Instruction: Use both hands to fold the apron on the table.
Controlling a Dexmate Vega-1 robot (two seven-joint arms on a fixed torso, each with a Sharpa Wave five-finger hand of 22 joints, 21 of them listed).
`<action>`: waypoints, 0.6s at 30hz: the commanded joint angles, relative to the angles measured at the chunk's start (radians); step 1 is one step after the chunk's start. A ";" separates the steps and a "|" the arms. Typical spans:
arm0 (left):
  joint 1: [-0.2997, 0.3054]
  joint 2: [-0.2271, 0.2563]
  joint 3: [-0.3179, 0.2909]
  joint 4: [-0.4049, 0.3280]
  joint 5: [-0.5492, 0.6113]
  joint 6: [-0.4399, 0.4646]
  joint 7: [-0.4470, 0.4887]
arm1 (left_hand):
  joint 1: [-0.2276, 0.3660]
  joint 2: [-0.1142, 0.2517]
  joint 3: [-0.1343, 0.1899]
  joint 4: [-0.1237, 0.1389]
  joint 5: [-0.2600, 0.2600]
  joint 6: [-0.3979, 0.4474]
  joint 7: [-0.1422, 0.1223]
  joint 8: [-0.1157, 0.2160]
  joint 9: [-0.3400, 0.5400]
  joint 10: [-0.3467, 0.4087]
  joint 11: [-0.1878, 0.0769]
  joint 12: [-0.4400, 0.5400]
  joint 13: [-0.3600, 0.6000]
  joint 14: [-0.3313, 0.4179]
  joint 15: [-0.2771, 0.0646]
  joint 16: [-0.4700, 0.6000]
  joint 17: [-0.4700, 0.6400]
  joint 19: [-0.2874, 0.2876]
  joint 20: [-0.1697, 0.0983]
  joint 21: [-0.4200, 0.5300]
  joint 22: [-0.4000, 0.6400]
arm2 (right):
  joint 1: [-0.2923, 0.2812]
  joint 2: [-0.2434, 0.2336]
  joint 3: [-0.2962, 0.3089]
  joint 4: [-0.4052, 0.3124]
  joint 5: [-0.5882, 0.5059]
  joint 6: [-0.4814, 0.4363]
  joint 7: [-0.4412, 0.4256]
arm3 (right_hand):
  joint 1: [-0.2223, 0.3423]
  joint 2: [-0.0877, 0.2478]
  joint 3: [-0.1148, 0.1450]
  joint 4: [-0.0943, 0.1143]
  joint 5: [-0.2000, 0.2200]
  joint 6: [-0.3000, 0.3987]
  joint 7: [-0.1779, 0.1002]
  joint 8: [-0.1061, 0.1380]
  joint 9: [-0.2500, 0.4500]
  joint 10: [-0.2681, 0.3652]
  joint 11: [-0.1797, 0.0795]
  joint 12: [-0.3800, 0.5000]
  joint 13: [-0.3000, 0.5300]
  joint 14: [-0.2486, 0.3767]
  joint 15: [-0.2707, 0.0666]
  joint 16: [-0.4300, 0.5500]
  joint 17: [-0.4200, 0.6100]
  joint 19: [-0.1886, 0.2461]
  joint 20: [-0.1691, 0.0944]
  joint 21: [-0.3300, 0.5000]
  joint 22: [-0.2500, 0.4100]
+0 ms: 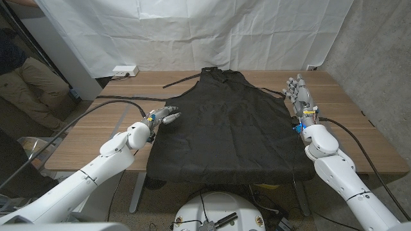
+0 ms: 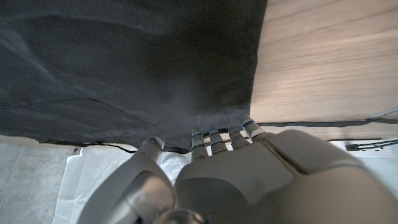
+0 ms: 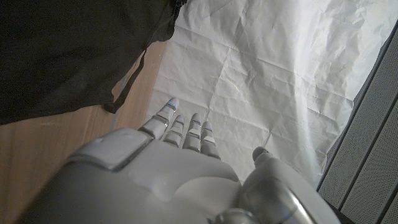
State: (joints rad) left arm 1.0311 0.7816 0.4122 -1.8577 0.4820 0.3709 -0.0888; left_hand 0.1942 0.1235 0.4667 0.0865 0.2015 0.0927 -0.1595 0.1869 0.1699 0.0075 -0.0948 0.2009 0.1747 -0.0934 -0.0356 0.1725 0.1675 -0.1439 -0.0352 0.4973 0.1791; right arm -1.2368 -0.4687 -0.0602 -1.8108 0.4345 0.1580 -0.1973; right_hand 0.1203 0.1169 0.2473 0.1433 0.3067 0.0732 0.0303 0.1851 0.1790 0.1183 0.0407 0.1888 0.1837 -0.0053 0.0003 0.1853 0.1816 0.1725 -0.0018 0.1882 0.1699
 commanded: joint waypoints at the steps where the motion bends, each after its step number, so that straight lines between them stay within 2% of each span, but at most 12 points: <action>1: -0.045 0.046 0.083 -0.008 0.100 0.077 -0.063 | -0.007 -0.015 0.001 -0.011 0.000 -0.021 -0.013 -0.010 0.003 -0.015 -0.006 -0.005 0.004 -0.018 -0.061 0.001 0.001 -0.017 0.004 -0.006 0.002 | -0.078 -0.001 0.034 -0.106 -0.051 -0.080 -0.075 | 0.000 0.027 0.004 -0.001 0.004 0.007 0.001 0.005 0.004 0.008 0.004 0.006 0.005 -0.006 -0.002 0.005 0.003 0.010 -0.004 0.004 0.001; 6: -0.062 0.056 0.110 -0.005 0.106 0.086 -0.075 | -0.008 -0.018 -0.001 -0.013 0.000 -0.024 -0.017 -0.011 0.003 -0.018 -0.007 -0.006 0.004 -0.022 -0.061 0.001 0.002 -0.019 0.003 -0.010 0.003 | -0.107 -0.009 0.044 -0.184 -0.081 -0.213 -0.122 | 0.002 0.029 0.006 -0.002 0.004 0.006 0.000 0.005 0.004 0.006 0.005 0.005 0.005 -0.010 -0.001 0.003 0.003 0.010 -0.003 0.004 0.001; 10: -0.071 0.057 0.122 -0.002 0.102 0.095 -0.077 | -0.012 -0.031 -0.008 -0.016 -0.001 -0.025 -0.012 -0.010 0.003 -0.028 -0.008 -0.010 0.005 -0.029 -0.060 0.001 0.002 -0.024 0.005 -0.014 0.003 | -0.109 -0.006 0.040 -0.204 -0.080 -0.291 -0.113 | 0.004 0.028 0.008 -0.004 0.003 -0.001 0.005 0.003 0.004 0.001 0.009 0.003 0.005 -0.011 0.001 0.003 0.002 0.013 -0.004 0.005 0.001; 12: -0.075 0.059 0.127 -0.002 0.098 0.100 -0.081 | -0.016 -0.038 -0.012 -0.016 -0.002 -0.028 -0.009 -0.011 0.003 -0.032 -0.006 -0.011 0.005 -0.035 -0.059 0.000 0.003 -0.026 0.006 -0.016 0.003 | -0.103 -0.013 0.032 -0.216 -0.088 -0.349 -0.111 | 0.000 0.022 0.005 -0.002 0.000 -0.005 0.008 0.001 0.004 -0.007 0.017 0.001 0.005 -0.012 0.008 0.003 0.003 0.013 -0.003 0.005 0.002; 18: -0.088 0.066 0.144 -0.004 0.100 0.117 -0.091 | -0.028 -0.050 -0.022 -0.013 -0.002 -0.035 -0.010 -0.012 0.003 -0.041 -0.008 -0.013 0.005 -0.043 -0.058 0.001 0.004 -0.034 0.007 -0.023 0.004 | -0.063 -0.039 0.006 -0.237 -0.116 -0.504 -0.090 | -0.007 0.013 -0.001 0.000 -0.003 -0.013 0.017 -0.001 0.004 -0.017 0.020 -0.002 0.005 -0.017 0.015 0.002 0.005 0.012 0.000 0.005 0.002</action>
State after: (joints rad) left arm 0.9690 0.8320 0.5183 -1.8626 0.5745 0.4522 -0.1560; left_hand 0.1747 0.0751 0.4492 0.0727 0.2010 0.0657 -0.1678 0.1774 0.1699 -0.0218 -0.0988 0.1905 0.1747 -0.1275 -0.0339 0.1725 0.1697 -0.1652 -0.0248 0.4759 0.1788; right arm -1.3211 -0.4750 -0.0288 -1.9659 0.3603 -0.1042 -0.2901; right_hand 0.1203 0.1169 0.2493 0.1413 0.3067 0.0640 0.0394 0.1851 0.1790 0.1036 0.0553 0.1888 0.1837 -0.0159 0.0108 0.1853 0.1841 0.1781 -0.0074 0.1881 0.1699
